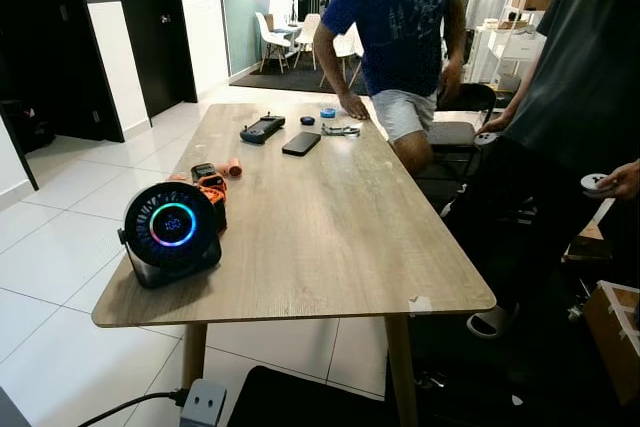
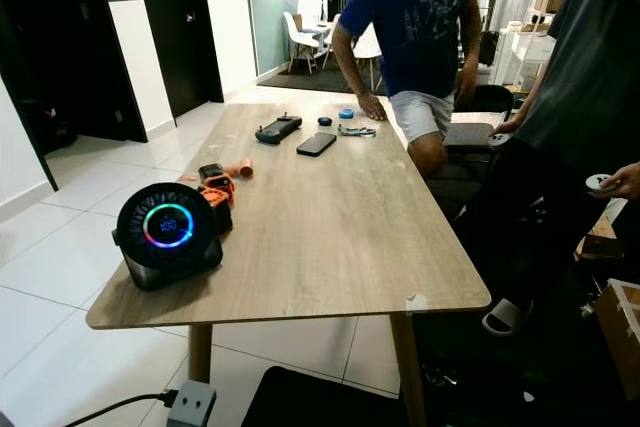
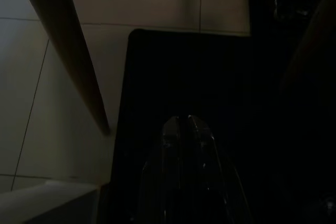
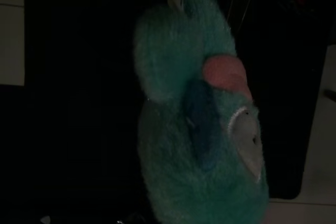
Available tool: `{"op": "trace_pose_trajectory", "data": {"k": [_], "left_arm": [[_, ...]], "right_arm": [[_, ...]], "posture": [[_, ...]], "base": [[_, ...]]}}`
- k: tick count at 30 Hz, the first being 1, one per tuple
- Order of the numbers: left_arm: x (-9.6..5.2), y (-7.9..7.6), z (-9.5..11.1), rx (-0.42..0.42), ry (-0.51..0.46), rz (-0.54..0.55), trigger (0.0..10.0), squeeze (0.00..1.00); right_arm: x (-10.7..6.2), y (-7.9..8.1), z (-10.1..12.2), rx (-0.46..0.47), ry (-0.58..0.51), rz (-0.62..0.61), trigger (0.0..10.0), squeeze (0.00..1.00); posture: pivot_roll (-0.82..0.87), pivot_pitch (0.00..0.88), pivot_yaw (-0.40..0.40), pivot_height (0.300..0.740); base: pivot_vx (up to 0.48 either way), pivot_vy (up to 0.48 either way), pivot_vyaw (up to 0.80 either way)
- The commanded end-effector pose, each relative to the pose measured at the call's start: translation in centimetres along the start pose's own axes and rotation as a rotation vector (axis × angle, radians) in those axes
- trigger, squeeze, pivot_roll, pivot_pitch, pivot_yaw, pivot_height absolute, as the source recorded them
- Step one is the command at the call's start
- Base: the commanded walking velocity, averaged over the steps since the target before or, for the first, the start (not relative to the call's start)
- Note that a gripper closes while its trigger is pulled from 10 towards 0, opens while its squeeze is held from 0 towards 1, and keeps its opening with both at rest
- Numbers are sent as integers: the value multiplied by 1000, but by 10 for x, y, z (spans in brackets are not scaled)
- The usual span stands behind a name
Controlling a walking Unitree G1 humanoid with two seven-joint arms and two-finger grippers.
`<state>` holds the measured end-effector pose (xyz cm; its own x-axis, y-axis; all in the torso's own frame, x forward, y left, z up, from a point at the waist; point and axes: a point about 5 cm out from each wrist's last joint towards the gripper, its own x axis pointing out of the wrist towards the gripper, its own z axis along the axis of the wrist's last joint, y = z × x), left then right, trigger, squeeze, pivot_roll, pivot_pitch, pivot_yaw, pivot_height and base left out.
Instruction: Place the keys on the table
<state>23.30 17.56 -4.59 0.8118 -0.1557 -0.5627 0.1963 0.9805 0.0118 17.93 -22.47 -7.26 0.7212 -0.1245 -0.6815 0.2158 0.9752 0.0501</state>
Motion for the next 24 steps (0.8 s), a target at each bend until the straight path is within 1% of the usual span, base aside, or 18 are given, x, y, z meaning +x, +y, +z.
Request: {"op": "trace_pose_trajectory", "data": {"k": [1,4,9,14,20,24], "left_arm": [[-4,6,-7,24,29,11,10000,0],[-4,8,-7,37,37,15,10000,0],[-5,11,-8,39,41,22,10000,0],[-7,17,-11,16,60,46,10000,0],[-8,14,-16,36,87,31,10000,0],[-8,13,-16,36,87,29,10000,0]], "right_arm": [[-2,-5,-5,11,23,-23,10000,0],[-3,-9,-7,17,28,-35,10000,0],[-4,-10,-8,16,31,-36,10000,0],[-4,-10,-9,10,49,-35,10000,0],[-3,-12,-8,7,63,-35,10000,0],[-3,-11,-8,10,63,-36,10000,0]], "posture": [[4,5,32,740],[3,0,30,740],[5,0,24,740],[15,0,-5,740],[16,0,-6,740],[17,0,-6,740]], "base": [[0,0,0],[0,0,0],[0,0,0],[0,0,0],[0,0,0],[0,0,0]]}}
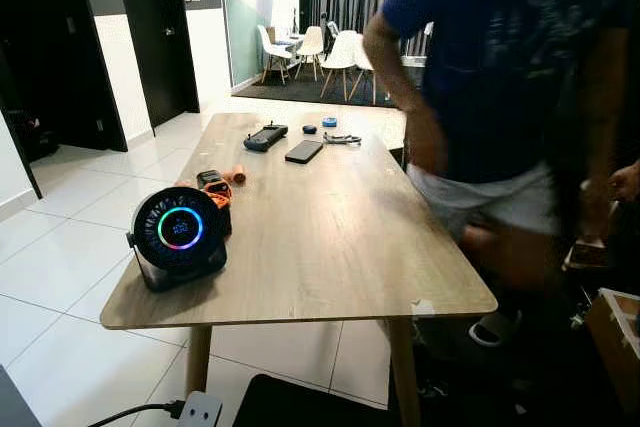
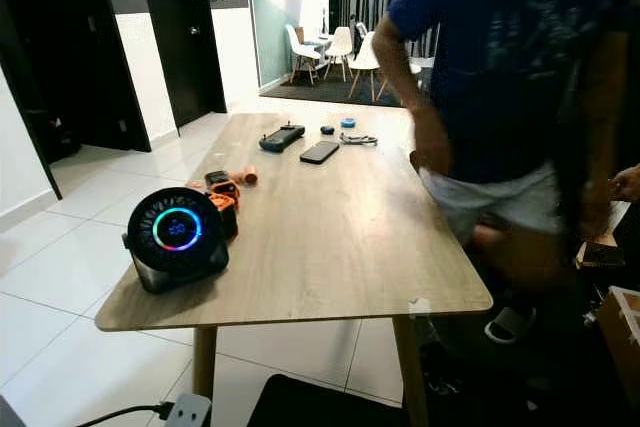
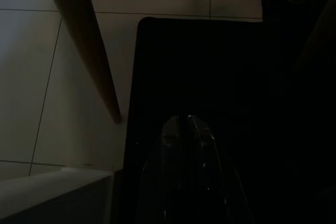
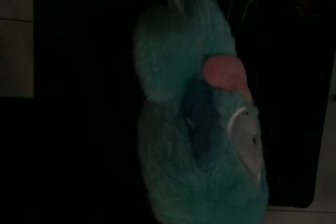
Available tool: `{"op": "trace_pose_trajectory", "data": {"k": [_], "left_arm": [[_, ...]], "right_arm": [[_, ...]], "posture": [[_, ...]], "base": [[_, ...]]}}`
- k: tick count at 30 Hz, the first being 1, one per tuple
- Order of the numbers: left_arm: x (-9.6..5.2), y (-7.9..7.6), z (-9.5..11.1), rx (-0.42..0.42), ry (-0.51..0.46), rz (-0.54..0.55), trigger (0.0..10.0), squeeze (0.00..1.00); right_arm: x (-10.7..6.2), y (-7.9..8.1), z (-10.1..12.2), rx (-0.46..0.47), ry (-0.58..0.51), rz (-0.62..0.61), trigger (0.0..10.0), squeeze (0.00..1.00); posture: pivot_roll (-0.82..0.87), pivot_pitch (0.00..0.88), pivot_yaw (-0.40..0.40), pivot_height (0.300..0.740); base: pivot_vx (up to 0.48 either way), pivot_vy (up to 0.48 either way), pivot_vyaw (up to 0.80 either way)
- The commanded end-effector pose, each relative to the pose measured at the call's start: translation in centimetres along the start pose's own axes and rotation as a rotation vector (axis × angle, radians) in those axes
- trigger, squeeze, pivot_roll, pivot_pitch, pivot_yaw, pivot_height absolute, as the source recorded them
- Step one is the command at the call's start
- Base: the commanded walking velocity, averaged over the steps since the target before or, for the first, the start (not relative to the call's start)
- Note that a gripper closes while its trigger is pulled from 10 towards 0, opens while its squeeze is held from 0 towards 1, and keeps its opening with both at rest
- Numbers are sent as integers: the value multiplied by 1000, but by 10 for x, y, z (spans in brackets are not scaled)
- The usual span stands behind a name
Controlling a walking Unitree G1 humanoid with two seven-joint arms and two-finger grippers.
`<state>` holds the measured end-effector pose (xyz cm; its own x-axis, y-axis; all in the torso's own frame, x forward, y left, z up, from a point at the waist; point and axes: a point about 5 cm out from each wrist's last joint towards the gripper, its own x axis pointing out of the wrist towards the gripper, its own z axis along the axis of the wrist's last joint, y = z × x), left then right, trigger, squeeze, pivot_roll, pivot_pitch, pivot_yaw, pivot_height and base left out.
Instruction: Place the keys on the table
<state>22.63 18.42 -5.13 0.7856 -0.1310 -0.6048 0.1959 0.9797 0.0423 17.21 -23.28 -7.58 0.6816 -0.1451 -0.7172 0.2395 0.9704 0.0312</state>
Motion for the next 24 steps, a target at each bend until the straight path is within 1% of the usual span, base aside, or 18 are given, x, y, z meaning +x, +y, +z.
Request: {"op": "trace_pose_trajectory", "data": {"k": [1,6,11,15,21,23,24], "left_arm": [[-3,6,-7,12,35,11,10000,0],[-7,3,-16,15,60,11,10000,0],[-8,-1,-21,16,75,9,10000,0],[-7,-1,-21,-4,72,23,10000,0],[-7,2,-19,-3,71,26,10000,0],[-6,3,-17,-1,70,28,10000,0],[-5,7,-14,1,66,31,10000,0]], "right_arm": [[0,-2,-2,6,15,-6,10000,0],[-2,-3,-7,14,26,-15,10000,0],[-4,-6,-11,21,37,-25,10000,0],[-5,-6,-14,26,52,-25,10000,0],[-5,-4,-16,30,60,-22,10000,0],[-5,-3,-16,31,61,-21,10000,0],[-4,-1,-15,34,60,-17,10000,0]], "posture": [[17,0,-6,740],[2,0,4,740],[11,0,3,740],[27,0,2,740],[33,0,2,740],[36,0,2,740],[34,0,3,740]], "base": [[0,0,0],[0,0,0],[0,0,0],[0,0,0],[0,0,0],[0,0,0],[0,0,0]]}}
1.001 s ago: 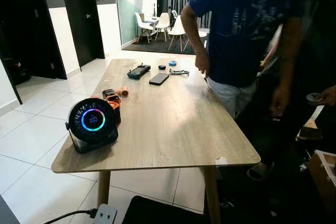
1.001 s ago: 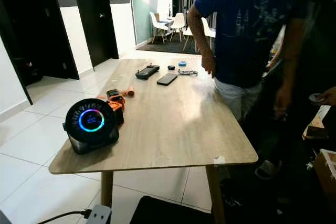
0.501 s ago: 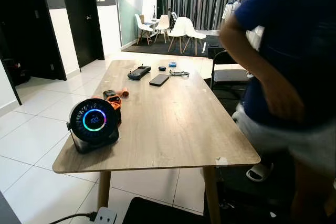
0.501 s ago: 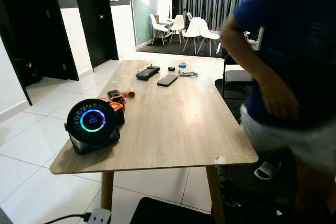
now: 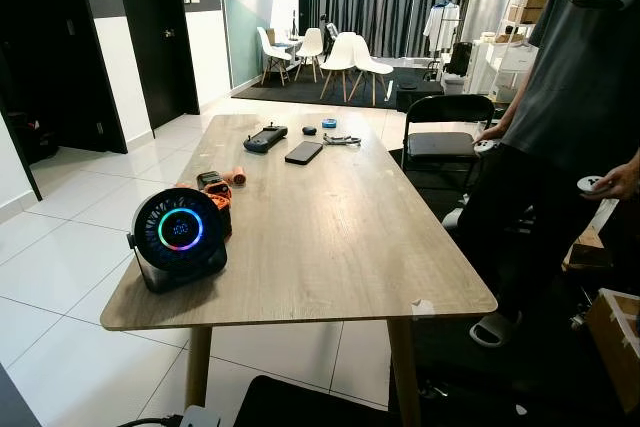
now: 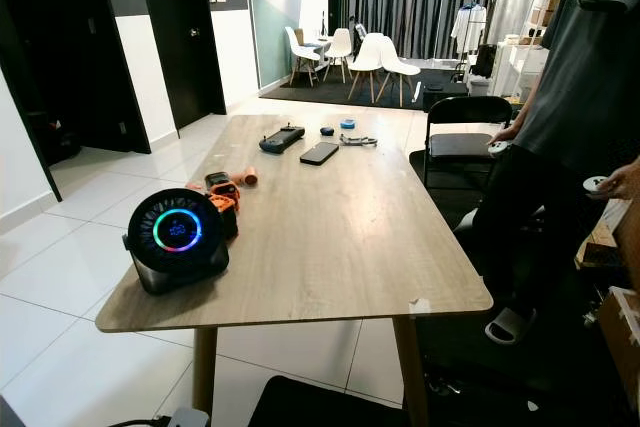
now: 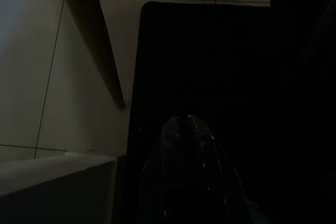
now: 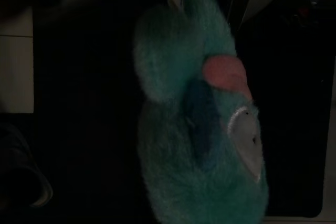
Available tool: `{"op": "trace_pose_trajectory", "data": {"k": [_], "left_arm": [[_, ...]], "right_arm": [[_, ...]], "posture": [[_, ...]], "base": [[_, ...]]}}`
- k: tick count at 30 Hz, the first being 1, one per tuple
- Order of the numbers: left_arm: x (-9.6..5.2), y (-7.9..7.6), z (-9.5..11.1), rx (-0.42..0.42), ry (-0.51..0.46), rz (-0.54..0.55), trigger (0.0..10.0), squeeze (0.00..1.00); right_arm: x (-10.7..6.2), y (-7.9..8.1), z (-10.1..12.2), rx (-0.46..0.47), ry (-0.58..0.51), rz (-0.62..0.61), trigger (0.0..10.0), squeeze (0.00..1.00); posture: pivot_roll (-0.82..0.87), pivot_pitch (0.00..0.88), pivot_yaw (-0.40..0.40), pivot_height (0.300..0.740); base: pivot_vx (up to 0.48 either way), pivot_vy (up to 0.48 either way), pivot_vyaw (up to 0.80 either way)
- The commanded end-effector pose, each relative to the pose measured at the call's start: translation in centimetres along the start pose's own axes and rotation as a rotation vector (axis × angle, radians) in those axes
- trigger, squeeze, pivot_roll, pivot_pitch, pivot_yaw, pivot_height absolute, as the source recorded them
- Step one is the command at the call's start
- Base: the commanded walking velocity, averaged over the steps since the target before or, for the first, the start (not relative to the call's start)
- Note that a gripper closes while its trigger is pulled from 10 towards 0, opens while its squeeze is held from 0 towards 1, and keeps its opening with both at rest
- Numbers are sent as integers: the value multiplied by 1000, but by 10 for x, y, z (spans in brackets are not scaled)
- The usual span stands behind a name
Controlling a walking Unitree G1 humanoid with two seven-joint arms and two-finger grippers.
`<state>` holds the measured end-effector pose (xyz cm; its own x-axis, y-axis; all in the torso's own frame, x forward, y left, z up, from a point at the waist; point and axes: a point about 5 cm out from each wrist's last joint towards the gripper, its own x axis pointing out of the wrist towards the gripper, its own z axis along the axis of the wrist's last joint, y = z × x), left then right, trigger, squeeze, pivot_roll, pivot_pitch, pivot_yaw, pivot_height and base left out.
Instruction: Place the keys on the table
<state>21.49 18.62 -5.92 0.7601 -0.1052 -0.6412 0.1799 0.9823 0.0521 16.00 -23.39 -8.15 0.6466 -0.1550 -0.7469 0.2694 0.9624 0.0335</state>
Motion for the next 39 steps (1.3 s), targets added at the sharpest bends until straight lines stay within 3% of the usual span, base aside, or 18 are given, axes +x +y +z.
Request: {"op": "trace_pose_trajectory", "data": {"k": [1,21,39], "left_arm": [[-1,8,0,3,18,12,10000,0],[3,3,8,23,1,-1,10000,0],[1,14,10,27,-10,8,10000,0]], "right_arm": [[0,3,-3,10,18,2,10000,0],[3,10,3,11,15,9,10000,0],[5,12,8,-8,8,16,10000,0]], "posture": [[34,0,3,740],[67,0,-13,740],[54,0,-17,740]], "base": [[0,0,0],[0,0,0],[0,0,0]]}}
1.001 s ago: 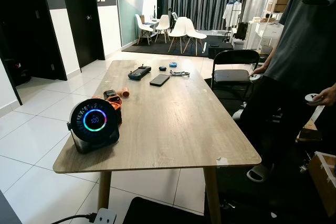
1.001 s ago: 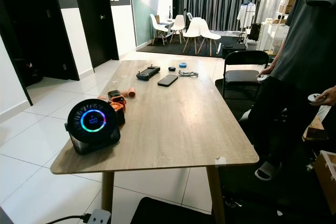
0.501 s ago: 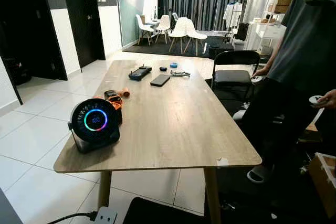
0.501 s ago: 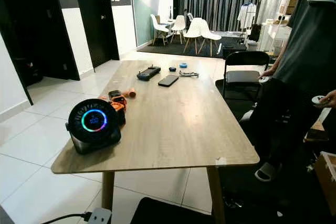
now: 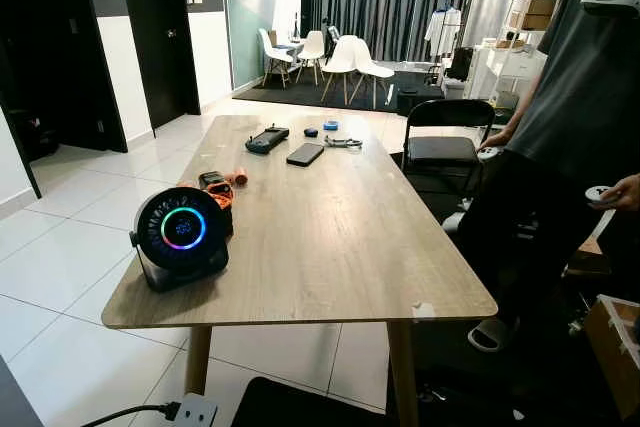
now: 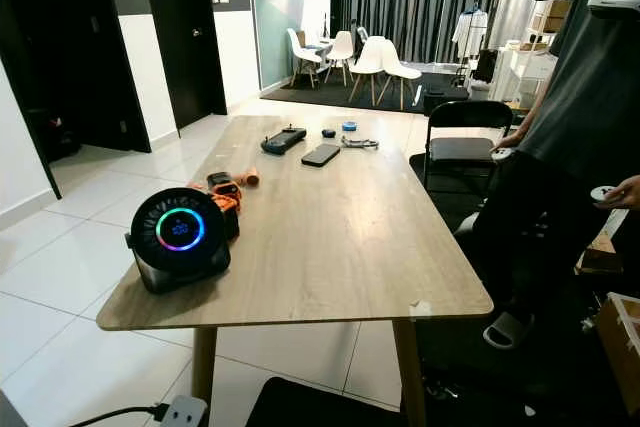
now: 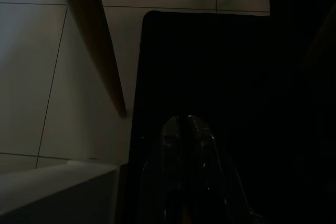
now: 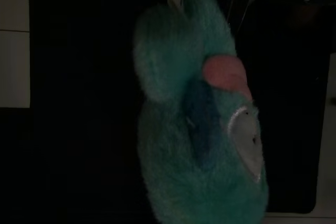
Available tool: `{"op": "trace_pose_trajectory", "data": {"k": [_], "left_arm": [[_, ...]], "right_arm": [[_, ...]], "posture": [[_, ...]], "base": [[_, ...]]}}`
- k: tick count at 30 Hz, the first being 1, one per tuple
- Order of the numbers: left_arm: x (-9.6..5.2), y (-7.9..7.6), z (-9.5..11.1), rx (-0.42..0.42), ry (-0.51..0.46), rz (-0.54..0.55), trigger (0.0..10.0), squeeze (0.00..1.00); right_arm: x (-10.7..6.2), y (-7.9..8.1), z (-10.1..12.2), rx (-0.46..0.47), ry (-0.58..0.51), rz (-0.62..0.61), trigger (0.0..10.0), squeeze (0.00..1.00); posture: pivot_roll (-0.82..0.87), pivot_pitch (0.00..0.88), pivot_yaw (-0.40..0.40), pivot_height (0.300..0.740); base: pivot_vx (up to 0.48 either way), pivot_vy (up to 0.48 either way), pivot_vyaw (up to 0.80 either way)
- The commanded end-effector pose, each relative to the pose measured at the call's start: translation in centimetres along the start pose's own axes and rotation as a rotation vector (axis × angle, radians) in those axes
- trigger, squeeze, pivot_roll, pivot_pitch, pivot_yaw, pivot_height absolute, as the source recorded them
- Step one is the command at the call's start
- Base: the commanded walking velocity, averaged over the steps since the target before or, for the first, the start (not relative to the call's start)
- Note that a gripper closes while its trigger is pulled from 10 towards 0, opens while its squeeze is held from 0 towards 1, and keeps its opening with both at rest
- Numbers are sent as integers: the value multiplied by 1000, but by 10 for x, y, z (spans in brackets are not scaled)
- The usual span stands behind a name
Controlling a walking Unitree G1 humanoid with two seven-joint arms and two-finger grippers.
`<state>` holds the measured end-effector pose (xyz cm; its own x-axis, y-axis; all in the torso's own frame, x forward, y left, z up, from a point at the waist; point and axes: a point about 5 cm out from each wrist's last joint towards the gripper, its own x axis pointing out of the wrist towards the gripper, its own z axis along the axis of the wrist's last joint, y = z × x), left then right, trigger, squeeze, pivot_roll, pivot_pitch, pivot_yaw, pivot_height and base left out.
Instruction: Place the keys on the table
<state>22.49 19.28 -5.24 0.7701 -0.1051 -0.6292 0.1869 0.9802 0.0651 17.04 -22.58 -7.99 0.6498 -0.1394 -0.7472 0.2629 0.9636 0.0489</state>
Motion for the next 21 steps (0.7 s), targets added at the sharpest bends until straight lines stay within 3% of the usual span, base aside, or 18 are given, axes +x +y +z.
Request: {"op": "trace_pose_trajectory", "data": {"k": [1,21], "left_arm": [[-1,5,0,11,3,3,10000,0],[2,-10,-1,-3,7,-3,10000,0]], "right_arm": [[1,1,2,-16,5,-4,10000,0],[0,-3,0,-33,12,-6,10000,0]], "posture": [[44,0,-14,740],[54,0,-22,740]], "base": [[0,0,0],[0,0,0]]}}
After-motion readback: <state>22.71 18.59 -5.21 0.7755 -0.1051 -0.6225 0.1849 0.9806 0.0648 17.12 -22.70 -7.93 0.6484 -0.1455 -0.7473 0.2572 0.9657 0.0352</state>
